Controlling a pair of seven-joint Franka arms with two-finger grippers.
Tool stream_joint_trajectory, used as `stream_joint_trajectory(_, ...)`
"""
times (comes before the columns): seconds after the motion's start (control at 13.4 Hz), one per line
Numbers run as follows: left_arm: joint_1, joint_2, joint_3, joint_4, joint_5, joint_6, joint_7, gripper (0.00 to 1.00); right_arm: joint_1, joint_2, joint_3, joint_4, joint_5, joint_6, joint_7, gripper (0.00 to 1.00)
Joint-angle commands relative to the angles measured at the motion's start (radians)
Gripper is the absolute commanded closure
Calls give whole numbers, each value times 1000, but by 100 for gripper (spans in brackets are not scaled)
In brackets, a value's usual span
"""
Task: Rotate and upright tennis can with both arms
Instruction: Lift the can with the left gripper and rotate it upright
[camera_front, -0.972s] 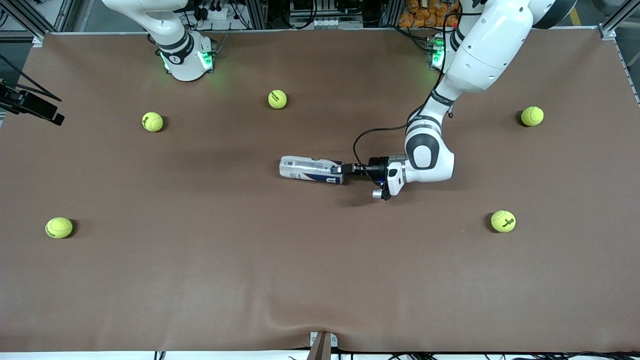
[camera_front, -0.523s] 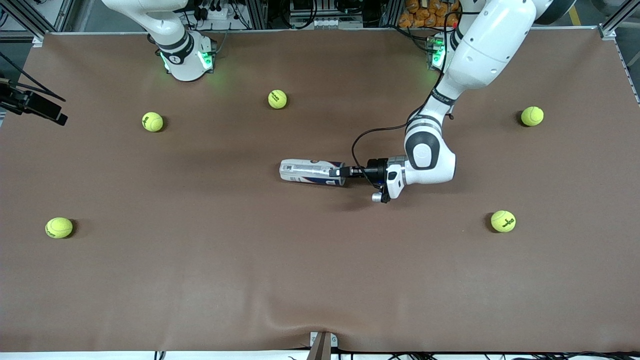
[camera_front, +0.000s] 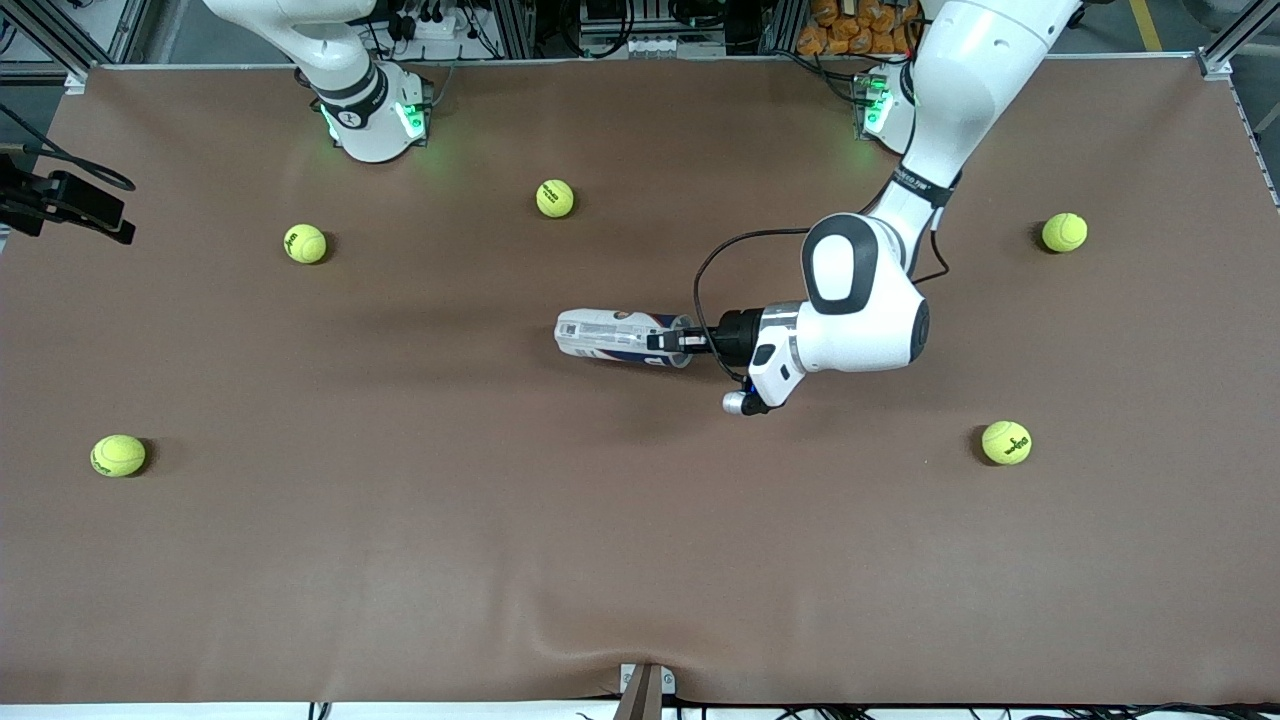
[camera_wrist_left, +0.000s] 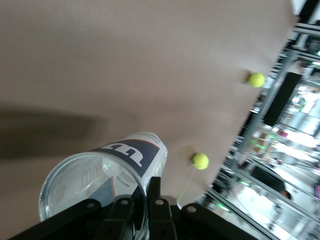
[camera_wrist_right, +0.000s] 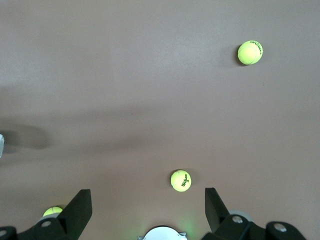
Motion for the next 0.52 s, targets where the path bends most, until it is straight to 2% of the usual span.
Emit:
stream_joint_trajectory(0.0, -26, -10, -3, 111, 289, 3, -282, 100, -2, -26, -4, -24, 0, 14, -14, 0)
stream_joint_trajectory(0.07, -52, -7, -4, 148, 385, -3, -392, 100, -2, -26, -4, -24, 0, 15, -9, 0)
stream_joint_trajectory(0.22, -92, 4, -4, 205, 448, -3, -525, 100, 0, -26, -4, -25, 0, 41, -7, 0)
stream_joint_trajectory(0.37, -121, 2, 2, 208, 543, -5, -582, 100, 0, -26, -4, -24, 0, 61, 5, 0)
stream_joint_trajectory(0.45, -136, -4, 0, 210, 650, -5, -648, 100, 0, -26, -4, -24, 0, 64, 28, 0)
